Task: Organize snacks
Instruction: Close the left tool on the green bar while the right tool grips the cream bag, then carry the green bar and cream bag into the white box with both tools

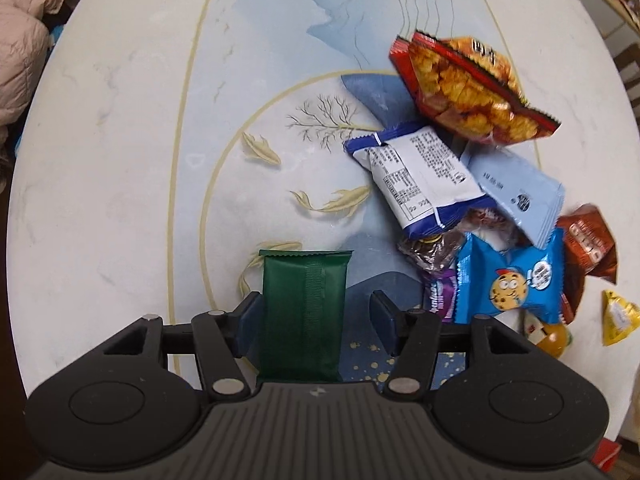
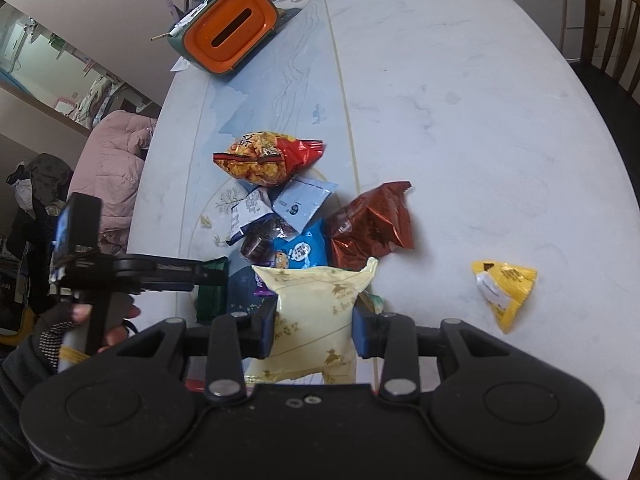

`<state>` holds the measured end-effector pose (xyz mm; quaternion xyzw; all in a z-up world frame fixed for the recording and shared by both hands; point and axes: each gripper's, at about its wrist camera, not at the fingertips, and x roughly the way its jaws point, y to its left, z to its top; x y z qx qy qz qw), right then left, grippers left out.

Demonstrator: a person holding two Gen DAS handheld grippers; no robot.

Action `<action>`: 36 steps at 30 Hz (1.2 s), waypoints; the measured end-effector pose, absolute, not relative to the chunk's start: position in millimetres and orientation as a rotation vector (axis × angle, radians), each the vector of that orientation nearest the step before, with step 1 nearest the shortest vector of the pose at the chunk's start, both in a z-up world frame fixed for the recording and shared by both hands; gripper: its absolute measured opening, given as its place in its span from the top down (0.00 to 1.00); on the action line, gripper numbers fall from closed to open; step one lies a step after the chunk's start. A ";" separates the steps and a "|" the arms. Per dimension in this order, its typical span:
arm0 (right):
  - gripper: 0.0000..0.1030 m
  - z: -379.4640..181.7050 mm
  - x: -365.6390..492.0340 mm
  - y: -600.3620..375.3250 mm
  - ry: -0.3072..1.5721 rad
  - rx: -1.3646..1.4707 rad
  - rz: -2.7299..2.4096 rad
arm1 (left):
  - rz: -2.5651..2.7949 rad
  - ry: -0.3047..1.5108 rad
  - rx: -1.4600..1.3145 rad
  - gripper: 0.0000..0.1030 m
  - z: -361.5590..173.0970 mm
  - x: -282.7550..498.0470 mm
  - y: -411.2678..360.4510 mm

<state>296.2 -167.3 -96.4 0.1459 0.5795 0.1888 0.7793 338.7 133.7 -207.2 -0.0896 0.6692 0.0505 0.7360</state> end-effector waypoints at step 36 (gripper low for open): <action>0.65 -55.6 239.7 -160.1 1.192 0.244 0.474 | 0.083 1.229 -0.237 0.59 -98.1 258.3 141.5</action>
